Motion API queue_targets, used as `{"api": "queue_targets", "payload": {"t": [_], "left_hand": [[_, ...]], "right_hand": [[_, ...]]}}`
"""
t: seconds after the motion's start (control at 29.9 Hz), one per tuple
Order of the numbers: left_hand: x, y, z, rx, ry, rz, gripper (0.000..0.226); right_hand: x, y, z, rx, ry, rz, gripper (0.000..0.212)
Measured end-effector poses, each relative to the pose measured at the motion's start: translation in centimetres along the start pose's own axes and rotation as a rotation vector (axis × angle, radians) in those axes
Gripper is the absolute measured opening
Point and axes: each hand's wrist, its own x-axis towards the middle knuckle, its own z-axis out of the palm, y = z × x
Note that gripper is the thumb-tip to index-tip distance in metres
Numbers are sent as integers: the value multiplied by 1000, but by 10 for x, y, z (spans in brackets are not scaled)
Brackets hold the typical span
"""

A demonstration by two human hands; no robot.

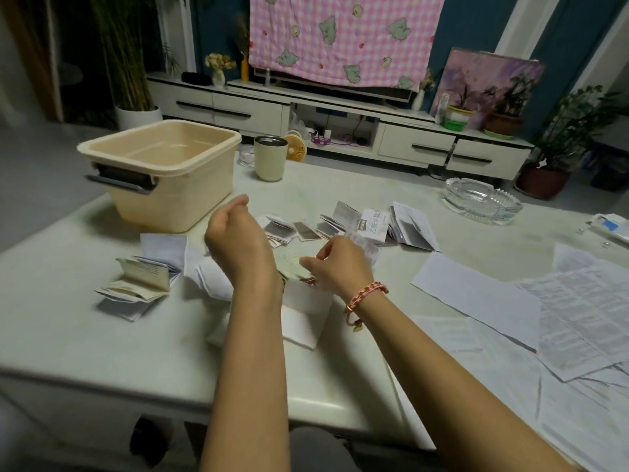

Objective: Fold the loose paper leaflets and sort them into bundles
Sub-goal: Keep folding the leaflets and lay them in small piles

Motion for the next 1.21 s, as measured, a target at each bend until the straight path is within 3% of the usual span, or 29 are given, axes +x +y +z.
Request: {"api": "queue_targets", "payload": {"t": [0.17, 0.37, 0.44, 0.47, 0.6, 0.7, 0.77, 0.87, 1.04, 1.1, 1.21], "left_hand": [[-10, -17, 11, 6, -385, -259, 18], [-59, -41, 47, 240, -707, -137, 17], [-79, -51, 58, 316, -833, -136, 17], [-91, -57, 62, 350, -876, -137, 17], [-105, -76, 68, 432, -930, -106, 13], [-111, -83, 73, 450, -938, -175, 17], [-115, -84, 76, 454, -923, -232, 23], [-116, -84, 73, 462, -903, -272, 25], [-111, -85, 68, 461, -896, -292, 25], [-108, -88, 67, 475, -864, -255, 25], [-102, -90, 66, 470, -816, -161, 20]], "right_hand": [[-6, 8, -29, 162, 22, 11, 23], [-31, 66, -85, 300, 68, 78, 9], [-34, 98, -106, 129, 166, 109, 5], [-39, 117, -120, -9, 201, 146, 13], [-55, 162, -149, -97, 249, 234, 41], [-58, 180, -142, -193, 59, 238, 65], [-54, 186, -135, -331, -6, 219, 70], [-47, 184, -131, -546, 76, 203, 52], [-47, 177, -120, -907, 75, -15, 21], [-47, 174, -124, -878, 142, -29, 17], [-51, 157, -142, -478, 405, -55, 14]]}}
